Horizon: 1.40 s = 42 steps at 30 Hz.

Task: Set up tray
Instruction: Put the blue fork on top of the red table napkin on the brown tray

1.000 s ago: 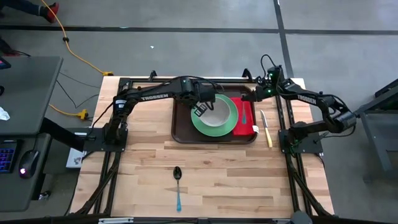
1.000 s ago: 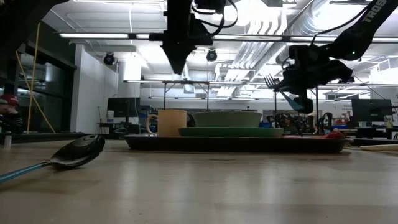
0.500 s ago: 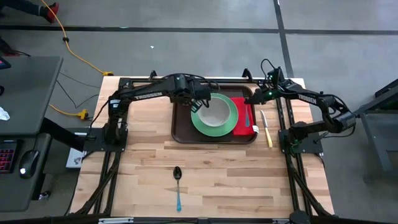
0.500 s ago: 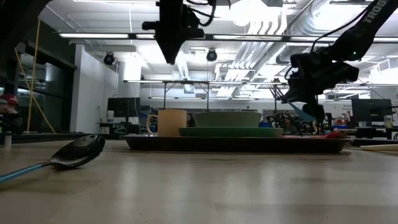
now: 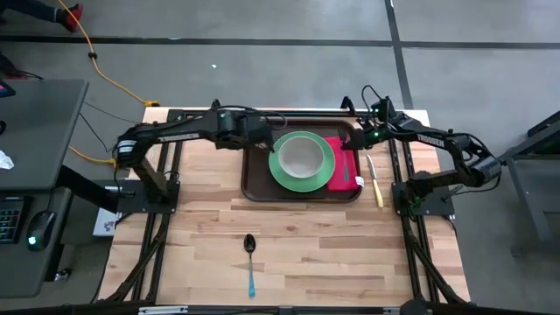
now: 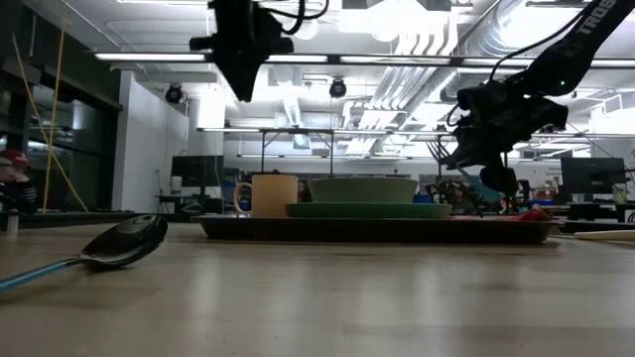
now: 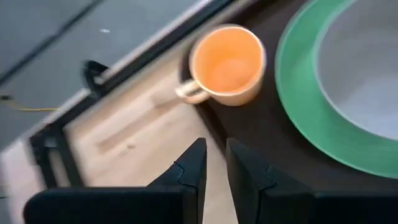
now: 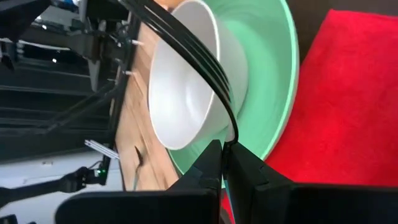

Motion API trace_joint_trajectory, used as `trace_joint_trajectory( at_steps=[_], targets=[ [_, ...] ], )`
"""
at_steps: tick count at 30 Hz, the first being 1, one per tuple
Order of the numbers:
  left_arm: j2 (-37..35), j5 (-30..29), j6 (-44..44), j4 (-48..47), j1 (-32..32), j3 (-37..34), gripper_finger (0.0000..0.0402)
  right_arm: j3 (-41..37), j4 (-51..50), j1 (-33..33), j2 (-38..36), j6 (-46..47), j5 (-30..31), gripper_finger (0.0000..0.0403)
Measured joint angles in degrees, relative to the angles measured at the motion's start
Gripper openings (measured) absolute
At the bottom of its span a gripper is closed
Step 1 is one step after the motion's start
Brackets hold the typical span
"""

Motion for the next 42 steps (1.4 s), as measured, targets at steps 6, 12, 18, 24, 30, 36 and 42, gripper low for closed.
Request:
trace_joint_trajectory(
  at_steps=[6,12,18,24,30,36,42],
  targets=[
    [-8.8,4.5,1.0,13.2,0.0,-15.1,0.0092,-0.1,0.5,1.2,0.0,2.0,4.4,0.0],
    [-15.8,8.0,1.0,23.9,0.0,-27.0,0.0092,-0.1,0.7,2.2,0.0,4.3,7.6,0.0],
    [-19.4,9.9,1.5,30.2,0.0,-34.7,0.0092,-0.1,0.2,5.0,0.1,4.8,10.5,0.0],
    [-20.4,11.9,2.2,33.1,0.0,-38.7,0.0092,-0.2,-1.0,6.8,0.1,4.4,12.0,0.0],
    [-20.3,12.7,2.2,33.3,0.0,-39.9,0.0092,-3.7,-0.3,6.7,0.1,4.9,12.1,0.0001],
    [-20.3,12.7,2.6,33.5,0.0,-39.9,0.0092,-7.6,6.5,6.8,0.1,7.5,11.8,0.0001],
    [-20.3,14.0,2.6,33.4,0.0,-39.9,0.0092,-7.9,7.8,6.6,0.1,6.9,12.0,0.0001]
  ],
)
